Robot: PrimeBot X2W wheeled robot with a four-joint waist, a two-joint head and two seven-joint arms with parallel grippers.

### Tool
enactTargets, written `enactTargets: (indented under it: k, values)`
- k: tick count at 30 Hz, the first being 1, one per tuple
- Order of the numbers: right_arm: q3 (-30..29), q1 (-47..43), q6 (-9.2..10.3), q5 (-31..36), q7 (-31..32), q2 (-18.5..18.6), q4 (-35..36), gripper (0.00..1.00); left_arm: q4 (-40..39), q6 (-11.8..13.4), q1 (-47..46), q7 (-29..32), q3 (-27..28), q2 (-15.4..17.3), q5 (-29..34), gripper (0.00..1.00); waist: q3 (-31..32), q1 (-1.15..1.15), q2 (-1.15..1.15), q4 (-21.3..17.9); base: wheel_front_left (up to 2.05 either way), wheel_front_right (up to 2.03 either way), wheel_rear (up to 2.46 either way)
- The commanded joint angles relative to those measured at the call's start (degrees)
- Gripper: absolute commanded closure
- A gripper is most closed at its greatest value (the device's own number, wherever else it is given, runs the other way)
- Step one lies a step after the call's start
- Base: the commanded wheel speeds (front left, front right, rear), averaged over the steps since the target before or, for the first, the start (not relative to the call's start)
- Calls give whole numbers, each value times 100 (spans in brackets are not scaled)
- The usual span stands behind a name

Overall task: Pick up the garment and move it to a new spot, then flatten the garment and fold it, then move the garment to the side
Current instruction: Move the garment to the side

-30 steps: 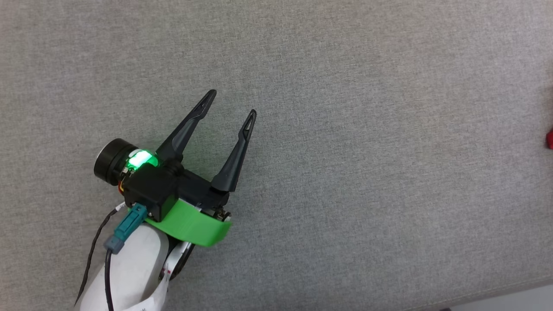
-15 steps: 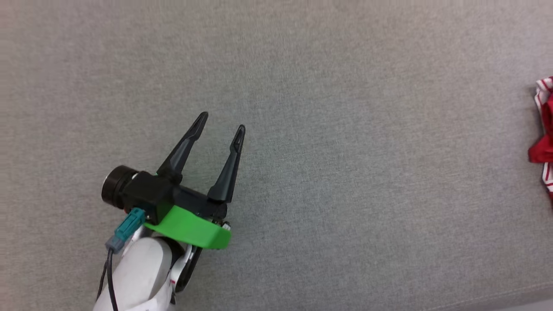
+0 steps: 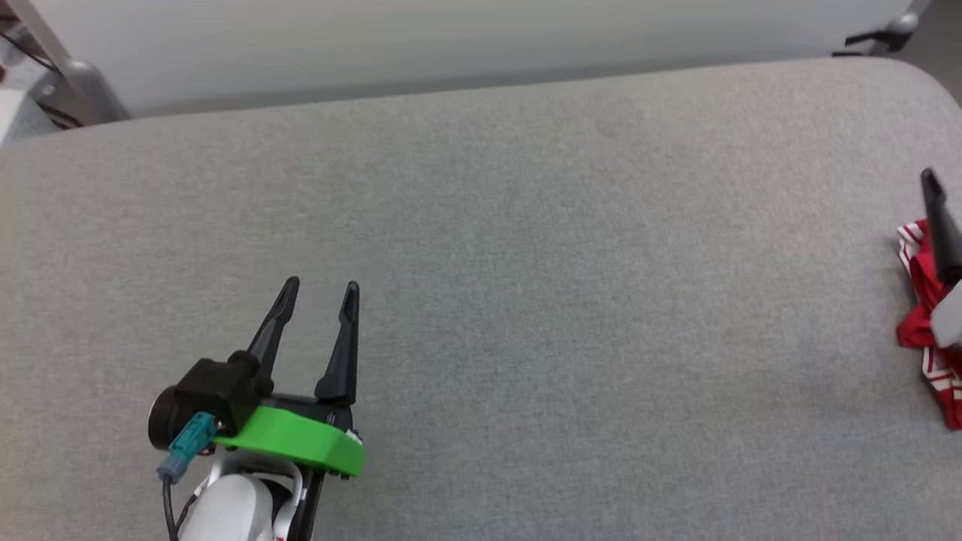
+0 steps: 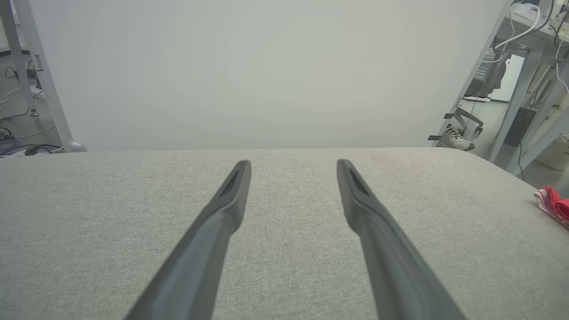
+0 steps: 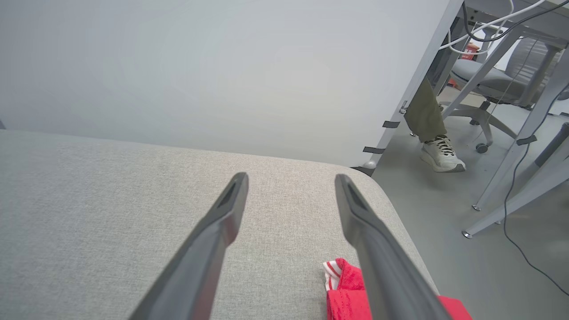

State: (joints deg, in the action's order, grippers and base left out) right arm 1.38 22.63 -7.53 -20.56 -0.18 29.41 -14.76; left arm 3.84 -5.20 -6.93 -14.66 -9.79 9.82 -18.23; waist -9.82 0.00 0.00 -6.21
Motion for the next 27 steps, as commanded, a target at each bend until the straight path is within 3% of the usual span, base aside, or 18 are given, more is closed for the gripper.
enactTargets:
  k: [1,7,13,21,27]
  values:
    - [-84,-258,4,-38,-6,-173,255,0,44,46,106,-33,66,-51,-30,0,414,0,0,325,0,0,0]
    - [-342,-1210,4,280,-154,-1052,1136,0,266,110,369,-33,227,-138,34,0,622,0,0,494,0,0,0]
    - [-355,-1858,4,394,-430,-1806,1446,0,360,139,499,-33,329,-253,154,0,730,0,0,646,0,0,0]
    - [-53,-2149,4,499,-877,-2289,1177,0,156,-7,607,-33,628,-479,326,0,734,0,0,735,0,0,0]
    - [101,-2111,4,520,-941,-2362,1034,0,115,-72,714,-34,811,-574,435,0,731,0,0,670,0,0,0]
